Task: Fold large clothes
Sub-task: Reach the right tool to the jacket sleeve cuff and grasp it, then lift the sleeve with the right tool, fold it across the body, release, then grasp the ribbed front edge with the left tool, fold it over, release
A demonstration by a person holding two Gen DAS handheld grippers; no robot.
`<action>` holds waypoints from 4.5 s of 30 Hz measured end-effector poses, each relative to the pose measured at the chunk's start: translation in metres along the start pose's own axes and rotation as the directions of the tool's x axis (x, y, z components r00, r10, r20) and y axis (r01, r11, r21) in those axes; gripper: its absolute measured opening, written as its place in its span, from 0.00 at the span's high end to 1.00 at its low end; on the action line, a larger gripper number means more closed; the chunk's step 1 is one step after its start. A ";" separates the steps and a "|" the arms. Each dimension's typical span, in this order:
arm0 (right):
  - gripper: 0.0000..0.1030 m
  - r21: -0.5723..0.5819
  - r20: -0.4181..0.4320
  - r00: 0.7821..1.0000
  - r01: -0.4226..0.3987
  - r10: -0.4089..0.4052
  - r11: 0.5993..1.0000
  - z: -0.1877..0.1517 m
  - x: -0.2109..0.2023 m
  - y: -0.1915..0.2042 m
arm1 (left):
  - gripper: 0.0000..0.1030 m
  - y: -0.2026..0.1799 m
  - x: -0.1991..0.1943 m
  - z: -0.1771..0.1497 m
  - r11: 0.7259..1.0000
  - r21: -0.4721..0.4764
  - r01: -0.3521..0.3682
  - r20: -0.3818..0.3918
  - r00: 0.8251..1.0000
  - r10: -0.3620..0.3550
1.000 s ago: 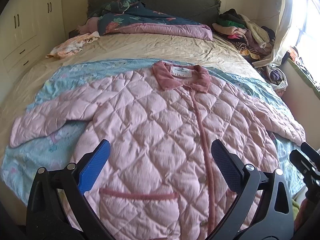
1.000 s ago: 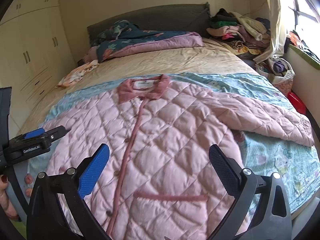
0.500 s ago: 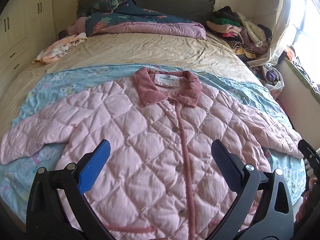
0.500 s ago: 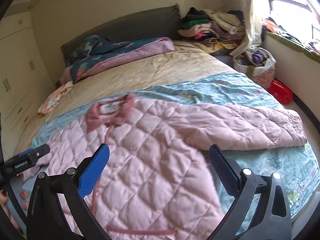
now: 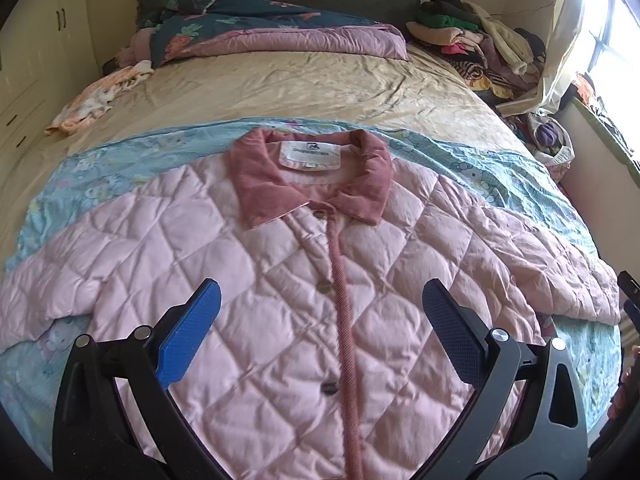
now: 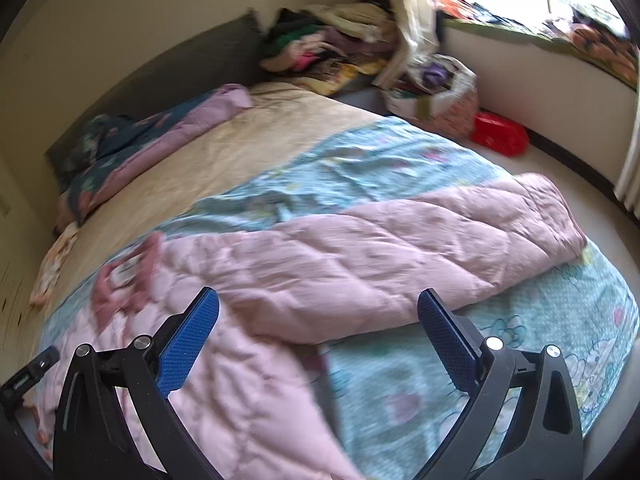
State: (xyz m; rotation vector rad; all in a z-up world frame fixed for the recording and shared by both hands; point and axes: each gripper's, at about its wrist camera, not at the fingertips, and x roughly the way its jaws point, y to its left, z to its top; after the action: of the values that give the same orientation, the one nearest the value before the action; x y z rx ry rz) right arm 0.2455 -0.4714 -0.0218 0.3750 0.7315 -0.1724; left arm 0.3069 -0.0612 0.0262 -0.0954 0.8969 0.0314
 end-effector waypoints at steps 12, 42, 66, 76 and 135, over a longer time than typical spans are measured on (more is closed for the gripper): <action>0.04 0.186 -0.039 0.983 0.185 -0.181 0.965 0.014 0.052 -0.086 | 0.08 -0.038 0.049 0.016 0.998 0.052 0.045 -0.035 0.998 -0.043; 0.83 0.254 0.168 0.980 0.062 -0.107 0.965 0.063 0.039 -0.130 | 0.08 -0.021 0.068 0.028 0.999 0.051 0.013 -0.041 0.999 -0.011; 0.84 -0.217 0.294 0.924 -0.183 0.243 0.959 0.086 -0.059 0.087 | 0.08 0.069 0.002 0.047 0.999 -0.042 0.001 0.017 1.000 -0.001; 0.84 -0.325 0.244 0.900 -0.275 0.361 0.905 0.068 -0.059 0.157 | 0.08 0.118 -0.002 0.046 0.987 -0.143 0.076 0.025 0.997 -0.073; 0.33 -0.412 -0.378 0.815 -0.573 0.439 0.709 -0.134 0.013 0.277 | 0.09 0.185 0.081 -0.023 0.861 -0.463 0.209 -0.116 0.949 -0.293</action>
State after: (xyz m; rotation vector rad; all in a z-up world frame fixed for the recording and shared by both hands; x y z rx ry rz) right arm 0.2502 -0.1642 -0.0461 0.0732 0.8658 0.6131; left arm 0.3270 0.1201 -0.0642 -0.6574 1.0427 -0.0173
